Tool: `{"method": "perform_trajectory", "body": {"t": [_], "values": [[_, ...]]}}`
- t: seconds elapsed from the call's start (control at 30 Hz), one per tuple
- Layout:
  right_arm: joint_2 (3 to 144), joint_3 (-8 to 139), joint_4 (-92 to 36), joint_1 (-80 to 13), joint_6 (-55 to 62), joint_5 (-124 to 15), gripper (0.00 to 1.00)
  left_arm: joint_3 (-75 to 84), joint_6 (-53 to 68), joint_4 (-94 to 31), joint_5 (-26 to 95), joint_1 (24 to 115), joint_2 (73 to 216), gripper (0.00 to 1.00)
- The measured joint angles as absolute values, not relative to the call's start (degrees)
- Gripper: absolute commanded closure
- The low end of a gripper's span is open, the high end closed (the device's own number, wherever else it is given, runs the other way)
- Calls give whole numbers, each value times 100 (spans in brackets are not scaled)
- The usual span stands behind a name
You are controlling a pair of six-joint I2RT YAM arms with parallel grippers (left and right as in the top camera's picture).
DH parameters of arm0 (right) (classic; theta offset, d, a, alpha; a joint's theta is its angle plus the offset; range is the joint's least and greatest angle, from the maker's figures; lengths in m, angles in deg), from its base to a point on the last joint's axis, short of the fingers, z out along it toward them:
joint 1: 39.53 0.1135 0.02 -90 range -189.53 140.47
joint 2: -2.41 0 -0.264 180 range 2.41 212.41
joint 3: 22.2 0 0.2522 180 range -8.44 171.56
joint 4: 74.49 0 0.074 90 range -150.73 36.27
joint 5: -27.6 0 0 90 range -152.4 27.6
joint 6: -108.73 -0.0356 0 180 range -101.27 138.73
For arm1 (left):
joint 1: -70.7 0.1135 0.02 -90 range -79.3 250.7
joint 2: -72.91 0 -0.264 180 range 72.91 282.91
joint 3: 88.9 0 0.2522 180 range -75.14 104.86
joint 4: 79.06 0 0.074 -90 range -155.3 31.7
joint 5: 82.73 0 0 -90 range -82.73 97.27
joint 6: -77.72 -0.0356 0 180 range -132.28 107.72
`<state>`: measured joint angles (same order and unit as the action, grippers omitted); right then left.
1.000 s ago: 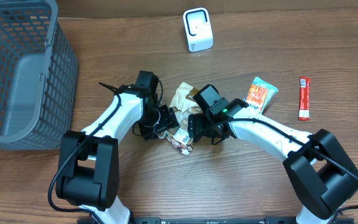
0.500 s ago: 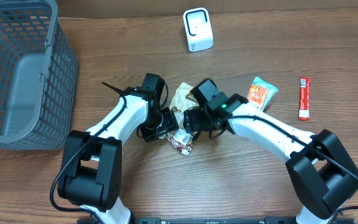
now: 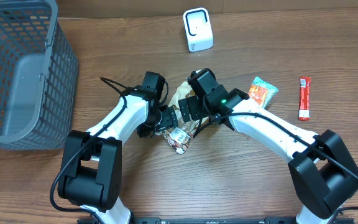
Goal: Scan the item barcode
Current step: 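Grasp the bread bag's left side with the left gripper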
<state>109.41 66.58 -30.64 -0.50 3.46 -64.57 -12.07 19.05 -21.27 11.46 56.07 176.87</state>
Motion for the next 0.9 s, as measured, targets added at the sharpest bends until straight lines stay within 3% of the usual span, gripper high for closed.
{"method": "perform_trajectory", "body": {"t": [0.1,0.2,0.9], "values": [[10941,6658,-3125,-50,475,-6577,0,-1207,1733,-2214,949,5605,17687,33],[10941,6658,-3162,-50,552,-6632,0,-1205,1483,-2365,802,5605,17687,38],[10941,6418,-3458,-579,639,-5948,0,-1207,-626,-2809,1316,5607,17687,40]]}}
